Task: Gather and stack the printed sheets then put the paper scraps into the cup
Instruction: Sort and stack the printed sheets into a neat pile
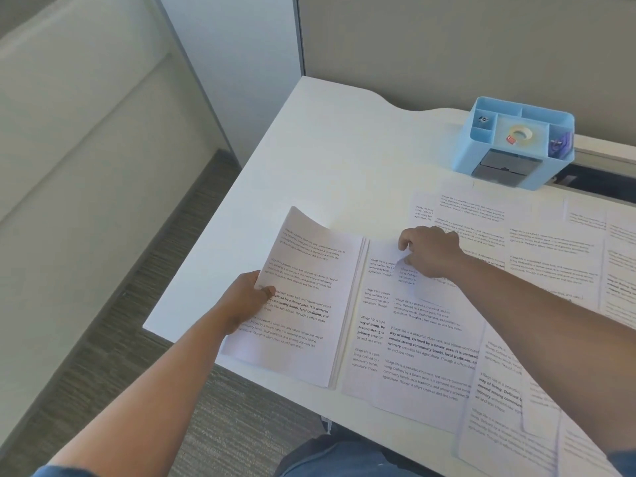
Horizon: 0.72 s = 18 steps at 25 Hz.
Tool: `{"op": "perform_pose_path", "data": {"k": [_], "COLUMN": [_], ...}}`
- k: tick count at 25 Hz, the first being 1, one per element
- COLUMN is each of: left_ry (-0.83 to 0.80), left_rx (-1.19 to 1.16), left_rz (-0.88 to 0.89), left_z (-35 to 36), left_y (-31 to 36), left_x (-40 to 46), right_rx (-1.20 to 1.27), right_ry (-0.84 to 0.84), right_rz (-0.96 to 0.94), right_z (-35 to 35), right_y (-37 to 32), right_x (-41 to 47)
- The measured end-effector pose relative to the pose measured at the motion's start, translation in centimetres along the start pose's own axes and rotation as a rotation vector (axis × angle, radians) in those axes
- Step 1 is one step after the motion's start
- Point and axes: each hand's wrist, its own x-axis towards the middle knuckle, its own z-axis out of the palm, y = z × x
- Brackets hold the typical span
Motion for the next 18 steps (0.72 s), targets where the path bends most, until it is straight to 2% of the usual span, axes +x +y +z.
{"op": "perform_pose_path", "data": {"k": [4, 9, 18], "left_ry": [0.001, -0.004, 0.006], "left_rx": [-0.011, -0.005, -0.017], "left_rz": [-0.004, -0.011, -0.015], "left_z": [0.2, 0.1, 0.2], "left_y": [0.0, -0.2, -0.3], "left_x": [0.3, 0.5, 0.6], "right_rx": [0.048, 0.310, 0.280], "right_ry": [0.027, 0.032, 0.103], "right_rz": [-0.042, -0.111, -0.083], "right_z": [0.1, 0.3, 1.3], "right_y": [0.0, -0.8, -2.5], "right_x": [0.1, 0.3, 1.4]}}
